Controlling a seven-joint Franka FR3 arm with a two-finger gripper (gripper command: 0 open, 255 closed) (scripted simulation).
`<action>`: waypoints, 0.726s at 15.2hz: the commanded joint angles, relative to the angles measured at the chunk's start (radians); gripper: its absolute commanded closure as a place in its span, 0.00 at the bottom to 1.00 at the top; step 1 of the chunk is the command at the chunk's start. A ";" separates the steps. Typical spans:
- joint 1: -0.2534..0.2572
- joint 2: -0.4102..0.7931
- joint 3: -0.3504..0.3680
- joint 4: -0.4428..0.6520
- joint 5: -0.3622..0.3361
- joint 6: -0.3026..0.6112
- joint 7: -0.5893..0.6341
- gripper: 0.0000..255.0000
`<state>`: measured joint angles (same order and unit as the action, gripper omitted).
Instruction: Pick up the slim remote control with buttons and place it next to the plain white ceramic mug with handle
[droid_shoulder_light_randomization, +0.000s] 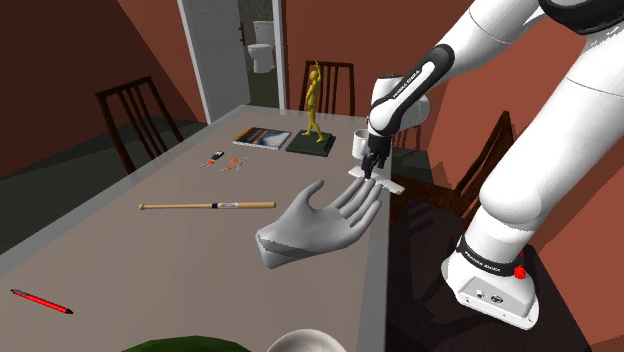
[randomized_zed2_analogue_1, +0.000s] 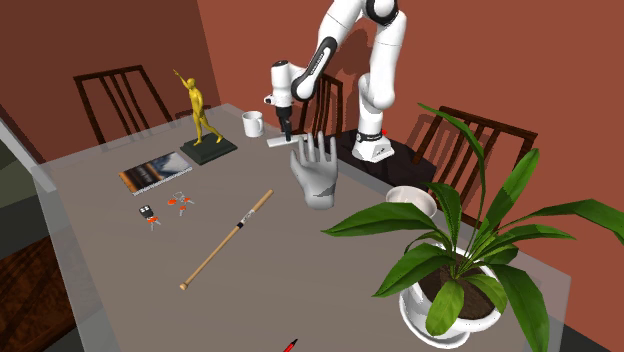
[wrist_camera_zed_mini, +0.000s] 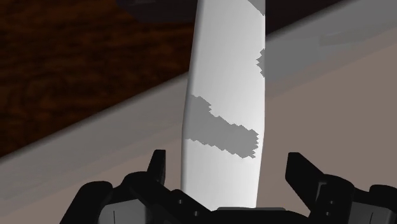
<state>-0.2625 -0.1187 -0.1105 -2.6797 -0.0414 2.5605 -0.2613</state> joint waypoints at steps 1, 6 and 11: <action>-0.002 -0.053 0.001 0.010 -0.006 -0.064 0.004 0.00; -0.003 -0.109 0.004 0.028 -0.010 -0.138 0.007 0.00; -0.003 -0.109 0.004 0.028 -0.010 -0.138 0.007 0.00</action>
